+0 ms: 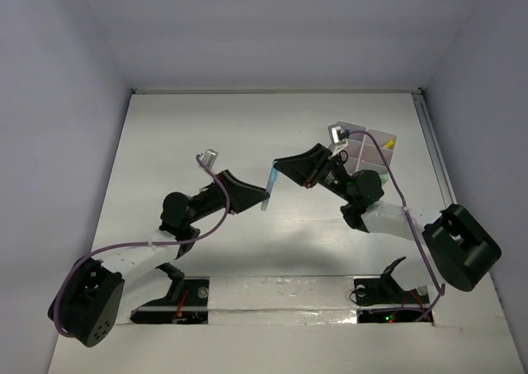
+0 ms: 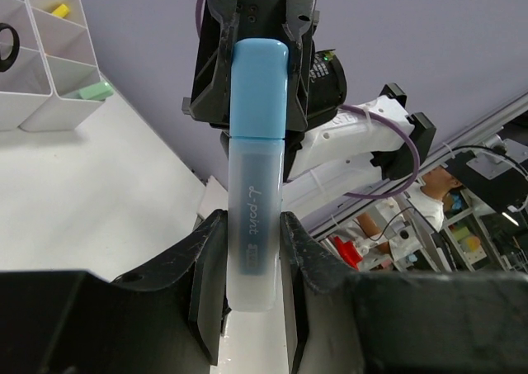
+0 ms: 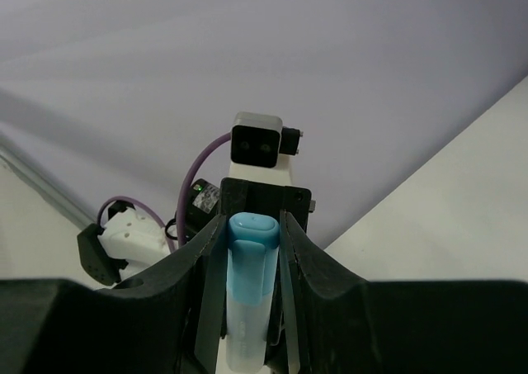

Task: Sort the stationery into containers
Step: Close the scissors near the pen.

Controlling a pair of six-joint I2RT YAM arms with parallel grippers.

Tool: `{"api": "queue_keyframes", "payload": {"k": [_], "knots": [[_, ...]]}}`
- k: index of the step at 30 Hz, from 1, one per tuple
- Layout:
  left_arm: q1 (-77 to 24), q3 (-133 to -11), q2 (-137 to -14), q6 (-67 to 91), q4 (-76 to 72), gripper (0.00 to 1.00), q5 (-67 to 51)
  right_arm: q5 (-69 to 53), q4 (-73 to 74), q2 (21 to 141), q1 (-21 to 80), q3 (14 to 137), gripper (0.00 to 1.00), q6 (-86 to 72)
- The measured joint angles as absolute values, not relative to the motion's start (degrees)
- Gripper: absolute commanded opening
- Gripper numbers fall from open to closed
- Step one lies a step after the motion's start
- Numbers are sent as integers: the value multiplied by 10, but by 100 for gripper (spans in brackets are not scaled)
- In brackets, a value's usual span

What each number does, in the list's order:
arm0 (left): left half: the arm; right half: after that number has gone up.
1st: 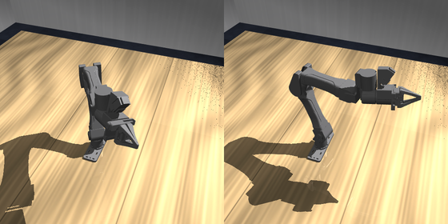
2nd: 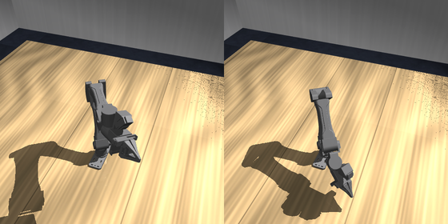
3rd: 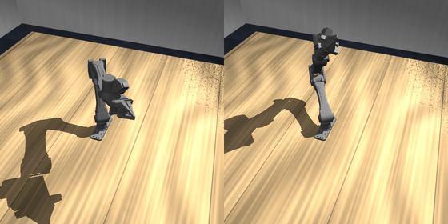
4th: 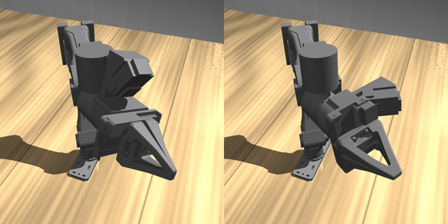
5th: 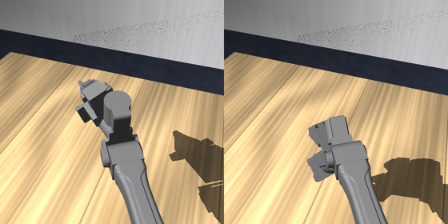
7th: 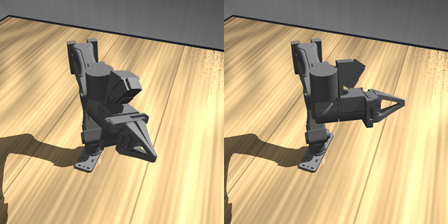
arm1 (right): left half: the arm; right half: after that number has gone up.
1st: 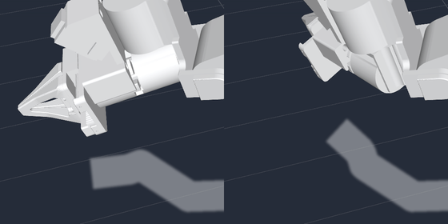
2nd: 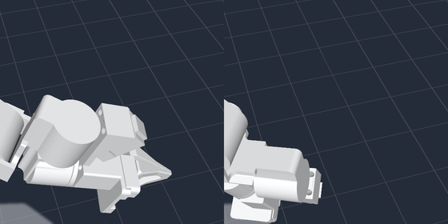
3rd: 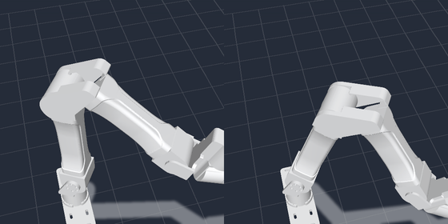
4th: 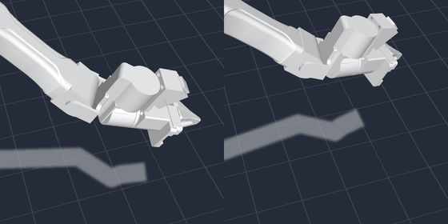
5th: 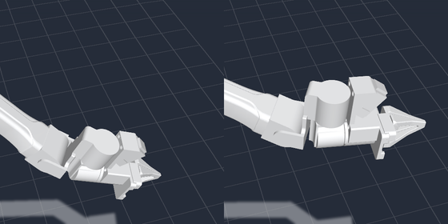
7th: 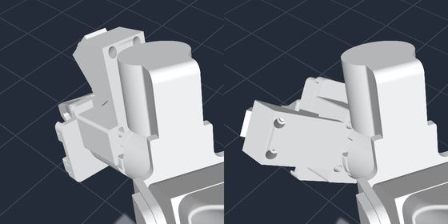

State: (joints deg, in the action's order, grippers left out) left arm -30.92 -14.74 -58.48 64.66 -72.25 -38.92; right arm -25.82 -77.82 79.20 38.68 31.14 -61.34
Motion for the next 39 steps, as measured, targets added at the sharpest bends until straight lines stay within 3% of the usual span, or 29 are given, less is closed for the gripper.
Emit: {"api": "queue_keyframes", "payload": {"k": [5,10,27,39], "knots": [[-308,-148,-571,650,-724,0,-390,-267,-778,788,387,317,11,-618],[-307,-154,-563,641,-718,0,-396,-262,-784,785,393,317,0,-617],[-235,-200,-552,640,-680,0,-514,-171,-847,812,448,310,0,-583],[-197,-218,-546,651,-675,0,-514,-139,-887,803,451,275,0,-556]]}}
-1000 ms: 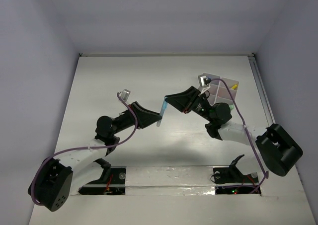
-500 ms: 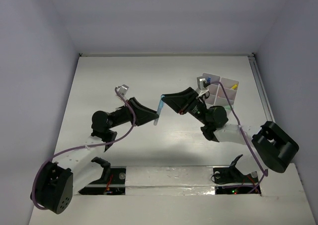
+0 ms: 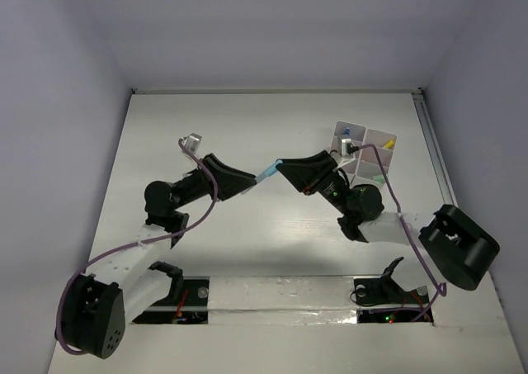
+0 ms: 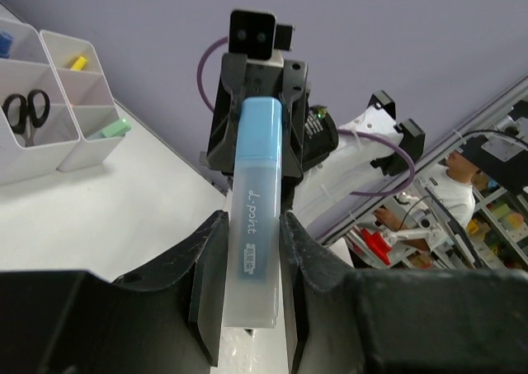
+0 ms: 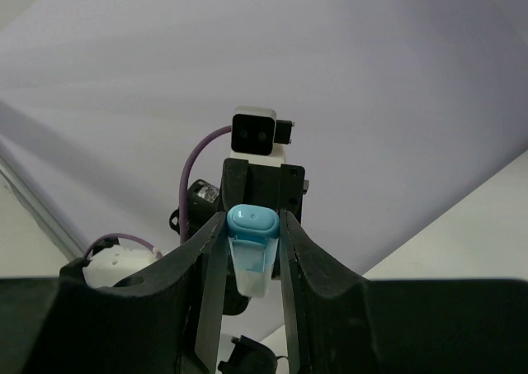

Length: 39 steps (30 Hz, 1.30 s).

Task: Sort the stationery into containers
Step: Close the scissors near the pen, then place the pen in the storage box.

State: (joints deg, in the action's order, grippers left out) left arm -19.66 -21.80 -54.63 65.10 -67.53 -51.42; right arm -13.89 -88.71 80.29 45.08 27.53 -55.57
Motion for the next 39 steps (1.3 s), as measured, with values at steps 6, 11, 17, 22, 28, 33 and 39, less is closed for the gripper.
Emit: {"api": "queue_keyframes", "payload": {"k": [6,11,17,22,28,33,39], "knots": [[-190,-223,-547,667,-710,24,-461,-147,-859,774,462,271,0,-534],[-190,-230,-544,672,-722,75,-406,-192,-743,765,523,275,0,-521],[-190,-229,-456,612,-695,99,-373,-166,-646,731,500,303,0,-495],[-190,-244,-357,509,-540,99,-324,-103,-506,652,469,316,0,-429],[-190,-321,-287,394,-312,99,-285,99,-275,522,401,334,0,-321],[-190,-365,-258,296,-137,99,-238,263,-156,455,345,334,0,-269],[-192,-380,-253,215,-25,99,-180,373,-72,442,278,331,0,-242]]}}
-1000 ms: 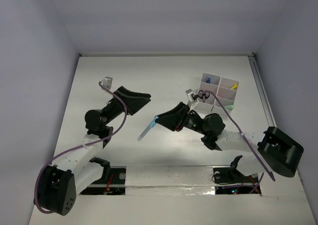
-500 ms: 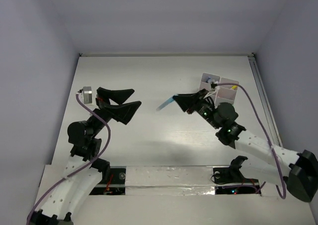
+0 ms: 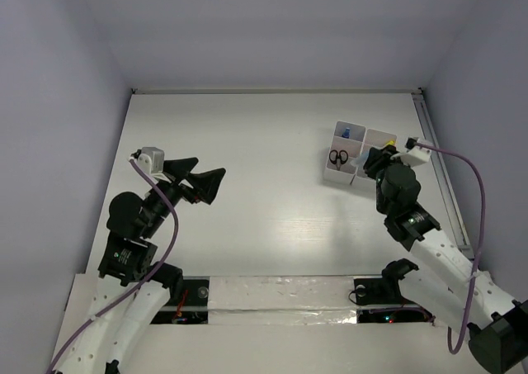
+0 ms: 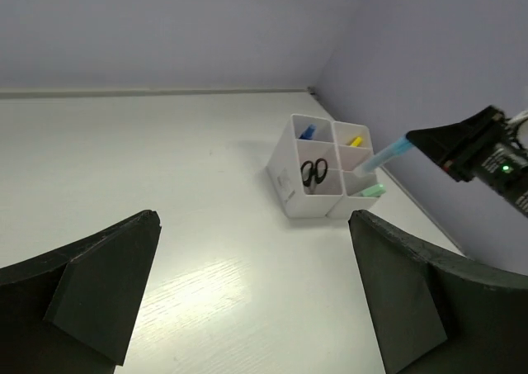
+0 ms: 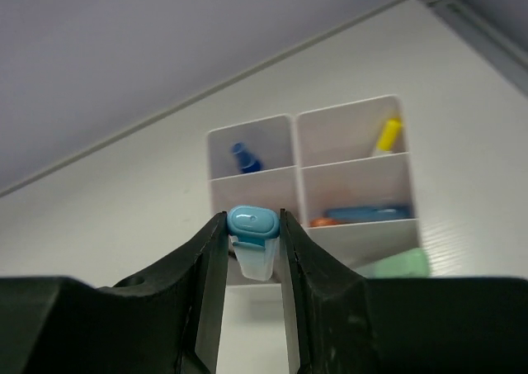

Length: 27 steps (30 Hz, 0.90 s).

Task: Sort the stationery into containers
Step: Place the pen in the storage box.

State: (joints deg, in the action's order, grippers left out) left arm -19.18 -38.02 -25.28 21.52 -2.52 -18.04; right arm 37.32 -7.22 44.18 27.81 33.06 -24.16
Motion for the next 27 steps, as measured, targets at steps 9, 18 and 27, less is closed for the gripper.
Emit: {"api": "queue_keyframes", "payload": {"k": [9,18,27], "knots": [[-202,-380,-241,174,30,99,-111,421,-57,480,194,327,0,-227],[-209,-380,-240,163,43,99,-91,387,-71,565,153,321,0,-231],[-209,-380,-238,160,44,99,-89,342,-74,590,153,321,86,-254]]}}
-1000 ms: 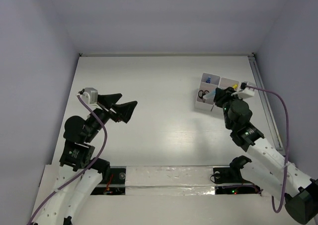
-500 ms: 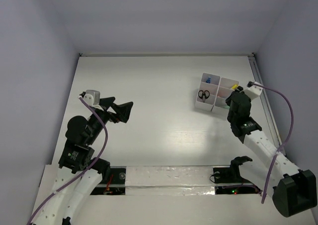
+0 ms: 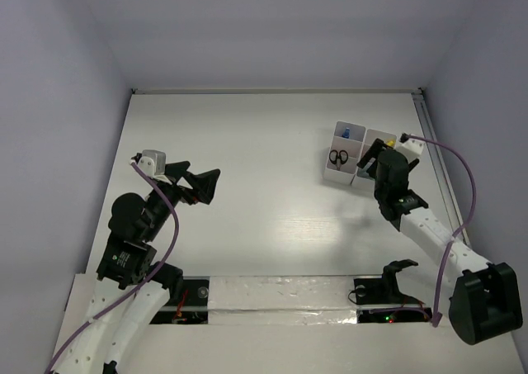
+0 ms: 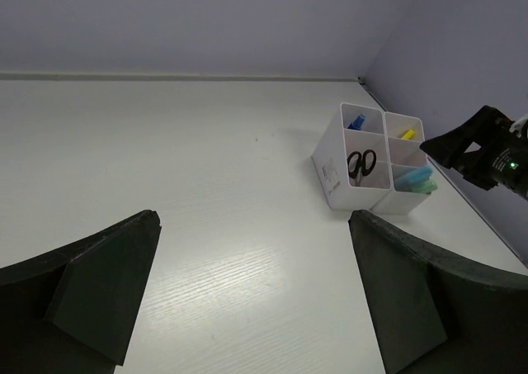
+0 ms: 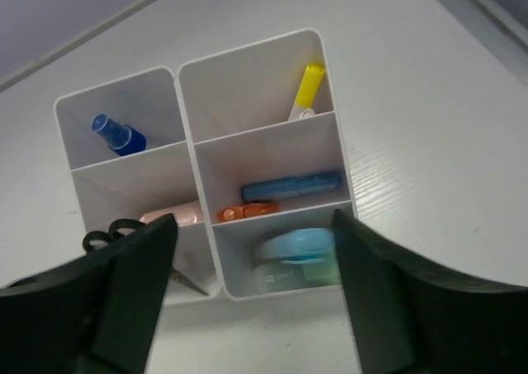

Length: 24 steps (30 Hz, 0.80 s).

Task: Sort the stationery into containers
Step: Reset both arms

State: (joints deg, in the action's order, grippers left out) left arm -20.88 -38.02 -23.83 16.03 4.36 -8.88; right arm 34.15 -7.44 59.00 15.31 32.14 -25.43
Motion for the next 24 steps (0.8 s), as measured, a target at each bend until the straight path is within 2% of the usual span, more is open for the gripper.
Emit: {"api": "queue_keyframes", "payload": {"k": [3,8,13,16,24], "knots": [[-209,-380,-238,159,43,99,-88,323,-52,576,153,336,94,-254],[-209,-380,-238,160,43,99,-85,277,-18,500,153,399,96,-249],[-209,-380,-237,160,41,99,-85,173,-17,423,153,452,93,-249],[-209,-380,-227,162,41,99,-84,98,-15,392,153,455,100,-251],[-209,-394,-192,162,35,99,-73,-13,51,318,152,489,100,-248]]}}
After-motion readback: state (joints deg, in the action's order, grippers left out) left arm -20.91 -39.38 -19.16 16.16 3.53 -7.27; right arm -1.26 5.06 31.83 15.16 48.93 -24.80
